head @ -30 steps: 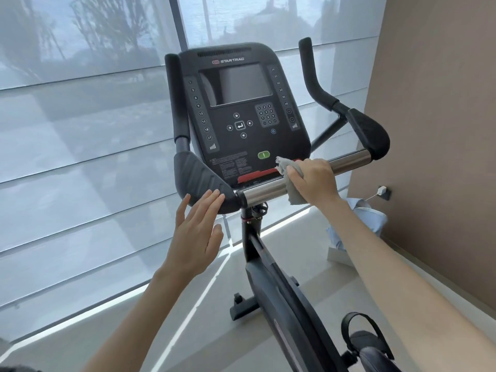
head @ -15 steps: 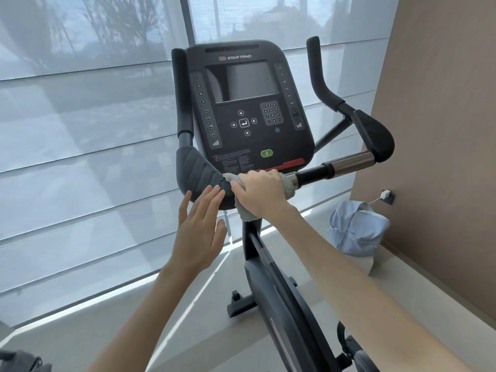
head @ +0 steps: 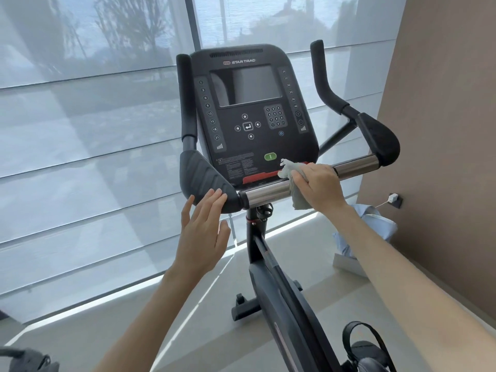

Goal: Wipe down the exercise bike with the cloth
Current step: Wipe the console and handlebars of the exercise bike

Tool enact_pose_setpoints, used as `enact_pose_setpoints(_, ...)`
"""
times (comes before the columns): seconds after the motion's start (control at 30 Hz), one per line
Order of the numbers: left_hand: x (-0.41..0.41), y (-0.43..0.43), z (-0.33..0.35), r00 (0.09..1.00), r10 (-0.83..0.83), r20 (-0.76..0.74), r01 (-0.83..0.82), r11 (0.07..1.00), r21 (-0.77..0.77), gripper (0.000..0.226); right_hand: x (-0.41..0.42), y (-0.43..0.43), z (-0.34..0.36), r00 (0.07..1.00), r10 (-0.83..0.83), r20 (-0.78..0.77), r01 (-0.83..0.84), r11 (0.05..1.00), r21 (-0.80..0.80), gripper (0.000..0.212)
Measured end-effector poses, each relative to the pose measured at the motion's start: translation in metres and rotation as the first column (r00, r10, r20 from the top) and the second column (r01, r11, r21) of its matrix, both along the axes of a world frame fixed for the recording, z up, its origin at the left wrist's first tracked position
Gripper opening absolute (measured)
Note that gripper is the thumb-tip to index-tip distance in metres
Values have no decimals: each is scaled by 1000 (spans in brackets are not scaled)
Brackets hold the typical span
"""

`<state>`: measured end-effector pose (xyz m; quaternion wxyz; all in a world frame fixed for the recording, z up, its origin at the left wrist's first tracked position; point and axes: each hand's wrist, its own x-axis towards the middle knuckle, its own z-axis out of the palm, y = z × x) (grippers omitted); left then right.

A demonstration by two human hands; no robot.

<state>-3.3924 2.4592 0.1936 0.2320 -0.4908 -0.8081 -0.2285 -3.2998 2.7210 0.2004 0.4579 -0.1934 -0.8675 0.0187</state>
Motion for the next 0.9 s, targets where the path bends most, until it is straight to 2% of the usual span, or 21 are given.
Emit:
enact_pose_setpoints(0.1, -2, 0, -2, 1000, -3, -4, 3, 1000, -14, 53, -8, -20, 3, 993, -99, -63, 95, 993, -70, 47)
enact_pose_setpoints(0.2, -2, -1, -4, 1000, -10, -7, 10, 1000, -18, 53, -18, -56, 1, 993, -74, -90, 74, 997, -4, 42)
enact_pose_setpoints(0.27, -2, -1, -3, 1000, -22, -11, 22, 1000, -17, 53, -27, -83, 1, 996, 29, -84, -26, 999, 27, 35)
enact_pose_setpoints(0.33, -4, -4, 0, 999, -34, -15, 34, 999, -21, 52, -38, -104, 8, 979, 147, -139, -163, 981, -108, 33)
enact_pose_setpoints(0.43, -10, -19, 3, 1000, -27, -1, 27, 999, 40, 48, -58, -114, 35, 934, 284, -219, -349, 858, -377, 38)
enact_pose_setpoints(0.53, -20, -42, 1, 1000, 19, 4, -20, 995, 100, 48, -89, -117, 69, 877, 426, -220, -480, 785, -392, 37)
enact_pose_setpoints(0.6, -27, -55, 1, 999, 51, 3, -51, 992, 115, 50, -117, -127, 83, 866, 489, -104, -492, 795, -354, 37)
enact_pose_setpoints(0.63, -30, -60, 2, 998, 65, 2, -65, 990, 121, 50, -131, -132, 85, 862, 507, 7, -474, 811, -344, 38)
enact_pose_setpoints(0.73, -38, -70, 5, 996, 91, -10, -89, 987, 137, 50, -160, -142, 78, 770, 408, 490, -336, 913, -232, 50)
enact_pose_setpoints(0.77, -41, -72, 5, 995, 98, -15, -94, 985, 142, 50, -163, -142, 75, 733, 354, 581, -315, 933, -171, 54)
enact_pose_setpoints(0.9, -46, -78, 9, 993, 121, -19, -115, 978, 176, 49, -151, -142, 70, 718, 321, 617, -373, 926, -49, 49)
